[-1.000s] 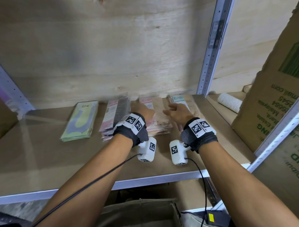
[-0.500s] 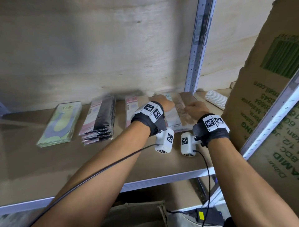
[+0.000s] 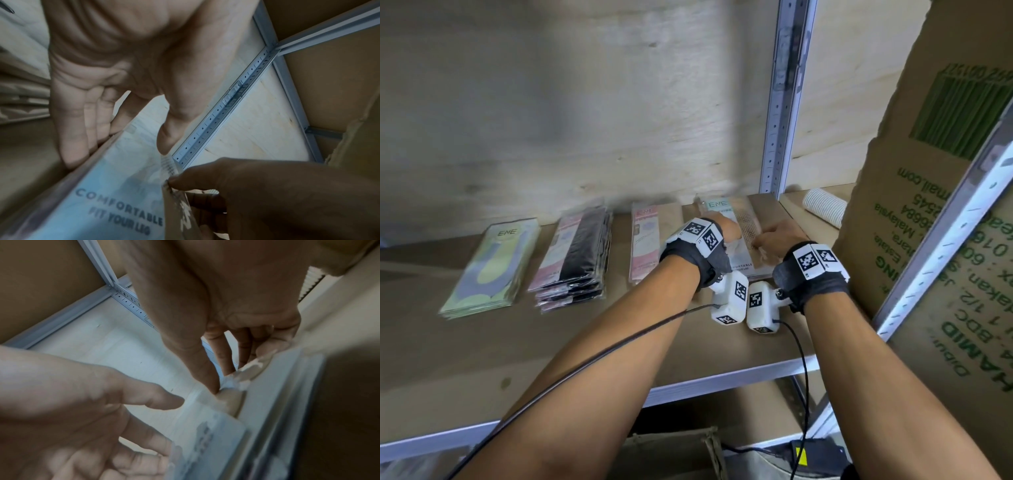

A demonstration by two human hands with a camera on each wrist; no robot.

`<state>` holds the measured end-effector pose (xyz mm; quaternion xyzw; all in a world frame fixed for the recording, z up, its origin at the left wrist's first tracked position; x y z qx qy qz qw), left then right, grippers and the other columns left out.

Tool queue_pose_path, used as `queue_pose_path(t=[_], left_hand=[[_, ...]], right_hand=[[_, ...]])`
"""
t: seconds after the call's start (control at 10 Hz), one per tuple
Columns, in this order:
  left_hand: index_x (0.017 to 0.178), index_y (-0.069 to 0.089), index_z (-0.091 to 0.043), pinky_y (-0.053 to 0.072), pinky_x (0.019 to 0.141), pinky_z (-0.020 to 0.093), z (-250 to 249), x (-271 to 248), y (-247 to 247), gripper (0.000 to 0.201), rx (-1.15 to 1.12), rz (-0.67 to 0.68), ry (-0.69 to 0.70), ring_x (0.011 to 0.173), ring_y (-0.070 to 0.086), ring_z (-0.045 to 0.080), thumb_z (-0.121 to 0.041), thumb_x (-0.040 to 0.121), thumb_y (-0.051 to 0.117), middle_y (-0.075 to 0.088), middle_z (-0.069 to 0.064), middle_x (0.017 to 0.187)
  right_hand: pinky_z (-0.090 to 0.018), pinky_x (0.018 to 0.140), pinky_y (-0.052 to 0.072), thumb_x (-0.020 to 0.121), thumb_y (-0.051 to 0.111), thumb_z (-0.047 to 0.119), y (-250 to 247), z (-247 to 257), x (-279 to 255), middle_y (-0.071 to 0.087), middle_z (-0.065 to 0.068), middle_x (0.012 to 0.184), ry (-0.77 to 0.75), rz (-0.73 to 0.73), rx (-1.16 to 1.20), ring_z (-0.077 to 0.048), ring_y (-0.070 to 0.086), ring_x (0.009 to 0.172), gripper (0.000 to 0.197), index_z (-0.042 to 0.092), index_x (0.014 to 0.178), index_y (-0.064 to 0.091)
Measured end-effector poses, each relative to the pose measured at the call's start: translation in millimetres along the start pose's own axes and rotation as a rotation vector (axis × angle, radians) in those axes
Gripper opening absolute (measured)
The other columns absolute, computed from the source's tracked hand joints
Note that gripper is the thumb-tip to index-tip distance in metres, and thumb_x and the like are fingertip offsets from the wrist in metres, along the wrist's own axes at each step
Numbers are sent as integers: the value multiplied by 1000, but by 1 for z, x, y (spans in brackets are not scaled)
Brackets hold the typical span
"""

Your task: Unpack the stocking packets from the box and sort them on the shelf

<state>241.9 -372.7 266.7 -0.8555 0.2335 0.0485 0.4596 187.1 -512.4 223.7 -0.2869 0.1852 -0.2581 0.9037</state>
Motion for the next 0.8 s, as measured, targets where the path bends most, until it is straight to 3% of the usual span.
queue_pose_path(t=[0.1,0.2,0.4,0.5,0.6,0.7,0.8], left_hand=[[135,51,2,49,104,41,5,7,11,41,-82,33,-6,127,57,35,-18,99,56,58,22,136],[136,49,3,52,96,36,7,14,14,43,-155,48,-23,128,57,36,-17,98,58,57,24,137],[151,26,-4,53,100,40,12,32,15,67,-251,54,-83,121,61,32,-20,97,61,58,19,130],[147,34,-3,53,97,36,12,41,14,59,-239,36,-61,123,60,32,-22,97,60,59,20,132],[138,50,0,52,101,40,9,45,14,50,-208,53,5,124,60,34,-21,94,63,59,22,135],[129,59,1,54,98,45,1,40,-7,45,-154,24,82,117,64,33,-21,91,67,63,20,130],[95,60,0,57,95,46,1,31,-43,28,-184,-34,114,103,70,31,-25,90,70,65,17,100]], right_hand=[[-41,89,57,86,65,11,-1,-4,-2,73,-15,100,3,-22,-3,-29,68,97,19,2,100,74],[-40,88,57,86,64,9,-2,-1,-4,72,-16,103,2,-35,-13,-30,68,97,20,1,102,73],[-39,90,57,87,62,8,-4,3,-1,70,-17,110,16,-50,-9,-30,67,103,24,-1,108,71],[-40,91,56,88,62,8,-7,7,4,69,-16,111,19,-72,17,-31,67,102,24,-1,109,70],[-42,92,56,88,63,10,-5,6,7,70,-17,109,34,-21,17,-31,67,101,23,0,107,70],[-37,85,57,84,62,12,-7,8,4,70,-11,99,5,-32,28,-28,68,92,18,6,98,71],[-33,85,53,82,58,10,-21,14,-1,64,-6,96,-59,-182,-15,-25,62,94,15,13,93,67]])
Point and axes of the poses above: each hand's wrist, its own x-axis towards the middle knuckle, its own y-axis out of the palm, z = x × y, the point moved 8 cm from there along x, towards the middle knuckle
